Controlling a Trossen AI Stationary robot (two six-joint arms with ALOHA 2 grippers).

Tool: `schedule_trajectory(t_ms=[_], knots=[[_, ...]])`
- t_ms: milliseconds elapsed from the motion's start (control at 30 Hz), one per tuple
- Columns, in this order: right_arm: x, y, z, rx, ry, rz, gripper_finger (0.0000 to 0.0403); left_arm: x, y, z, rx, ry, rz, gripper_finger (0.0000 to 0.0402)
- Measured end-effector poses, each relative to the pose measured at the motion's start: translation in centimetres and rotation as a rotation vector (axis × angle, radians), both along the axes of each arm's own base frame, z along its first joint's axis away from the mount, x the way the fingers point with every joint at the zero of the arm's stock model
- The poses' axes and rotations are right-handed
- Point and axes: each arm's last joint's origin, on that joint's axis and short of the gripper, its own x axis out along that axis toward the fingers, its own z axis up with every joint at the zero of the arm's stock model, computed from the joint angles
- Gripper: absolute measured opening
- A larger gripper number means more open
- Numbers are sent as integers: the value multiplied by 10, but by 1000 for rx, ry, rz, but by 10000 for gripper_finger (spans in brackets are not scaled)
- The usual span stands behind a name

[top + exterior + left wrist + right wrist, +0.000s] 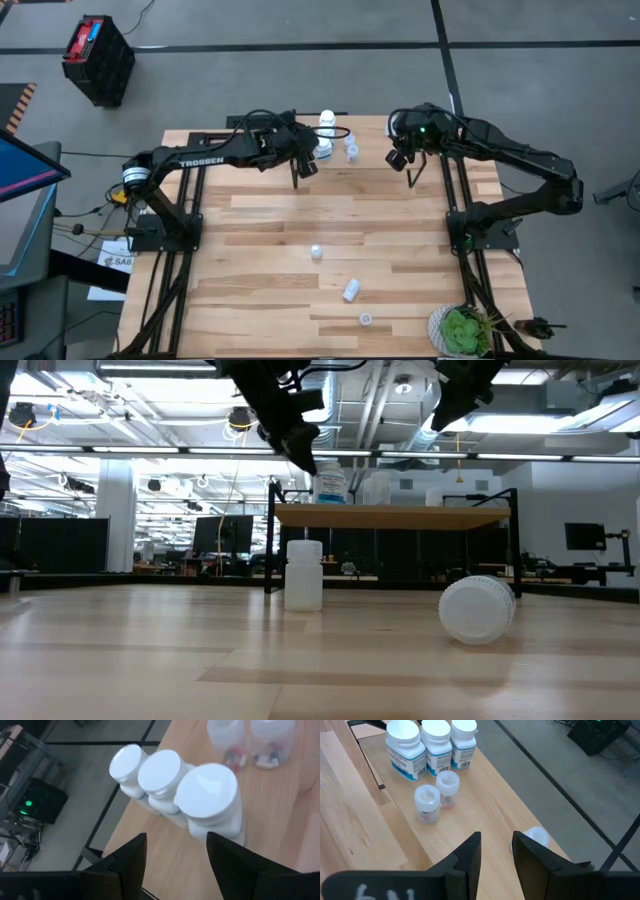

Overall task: Pick and place medicine bottles onto shelf by color
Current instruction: Adjust the white medicine bottle on the shelf

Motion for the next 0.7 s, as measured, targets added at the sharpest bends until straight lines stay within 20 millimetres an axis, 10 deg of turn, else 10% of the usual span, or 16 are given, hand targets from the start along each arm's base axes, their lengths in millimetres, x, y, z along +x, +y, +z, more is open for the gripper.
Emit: schedule_trajectory(t_ms=[700], knots=[[0, 0, -1, 16, -8, -15, 133, 4, 0, 3, -17, -60, -51, 194]])
